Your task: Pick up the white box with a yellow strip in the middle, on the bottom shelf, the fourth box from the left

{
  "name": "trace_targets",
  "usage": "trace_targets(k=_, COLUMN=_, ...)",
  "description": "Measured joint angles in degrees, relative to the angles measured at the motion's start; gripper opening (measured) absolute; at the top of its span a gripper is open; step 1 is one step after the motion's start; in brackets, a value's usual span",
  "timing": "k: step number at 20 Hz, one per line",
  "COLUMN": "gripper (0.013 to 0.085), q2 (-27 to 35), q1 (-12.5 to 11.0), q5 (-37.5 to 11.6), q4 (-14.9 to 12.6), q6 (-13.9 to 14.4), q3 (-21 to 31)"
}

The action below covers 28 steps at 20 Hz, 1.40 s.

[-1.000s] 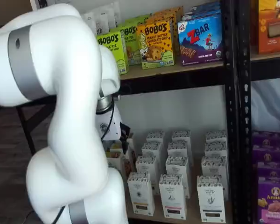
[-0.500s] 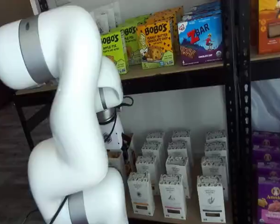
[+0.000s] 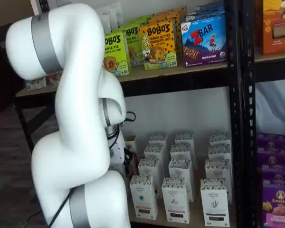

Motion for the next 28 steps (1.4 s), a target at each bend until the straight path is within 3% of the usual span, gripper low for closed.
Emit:
trace_targets(k=3, gripper=0.085, q2=3.9, q1=0.3, q5=-2.1, q4=-0.7, q6=0.8, q3=-1.5)
trace_targets(k=13, gripper=0.085, q2=17.2, q1=-1.3, q5=-9.0, q4=0.0, q6=-1.4, q3=-8.3)
trace_targets(k=17, gripper=0.085, q2=21.6, q1=-2.4, q5=-10.2, q4=-1.9, q6=-0.7, q3=-11.3)
trace_targets(k=21, gripper=0.085, q2=25.2, q1=-3.5, q5=-11.2, q4=-1.9, q6=-1.9, q3=-14.0)
trace_targets(k=28, gripper=0.085, q2=30.8, q1=-4.9, q5=-11.8, q4=1.6, q6=-6.7, q3=-19.2)
